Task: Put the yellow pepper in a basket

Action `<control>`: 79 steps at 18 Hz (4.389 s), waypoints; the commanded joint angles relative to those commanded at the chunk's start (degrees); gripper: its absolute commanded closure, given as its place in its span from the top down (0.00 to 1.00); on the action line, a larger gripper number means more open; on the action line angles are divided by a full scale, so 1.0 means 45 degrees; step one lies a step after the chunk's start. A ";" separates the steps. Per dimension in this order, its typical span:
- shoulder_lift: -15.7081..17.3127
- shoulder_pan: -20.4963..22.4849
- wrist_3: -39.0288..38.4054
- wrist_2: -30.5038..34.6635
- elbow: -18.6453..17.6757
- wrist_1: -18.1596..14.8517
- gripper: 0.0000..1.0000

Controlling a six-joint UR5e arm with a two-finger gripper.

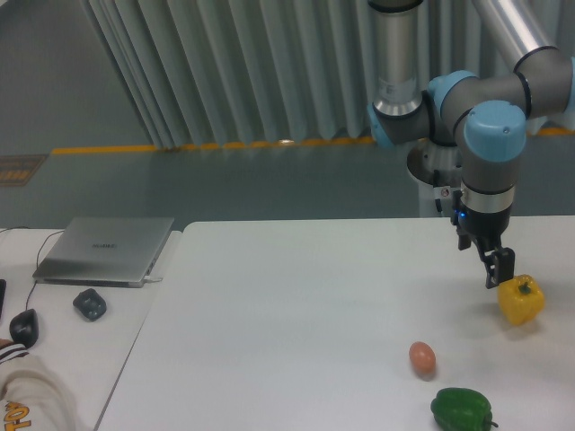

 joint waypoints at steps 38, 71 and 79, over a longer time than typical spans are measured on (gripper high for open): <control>-0.1212 0.0351 0.0784 0.1742 -0.0565 0.0762 1.00; -0.1370 0.0019 0.0452 0.1801 0.0757 0.0279 0.51; -0.1212 0.0447 0.0122 0.1334 0.2091 0.1322 0.52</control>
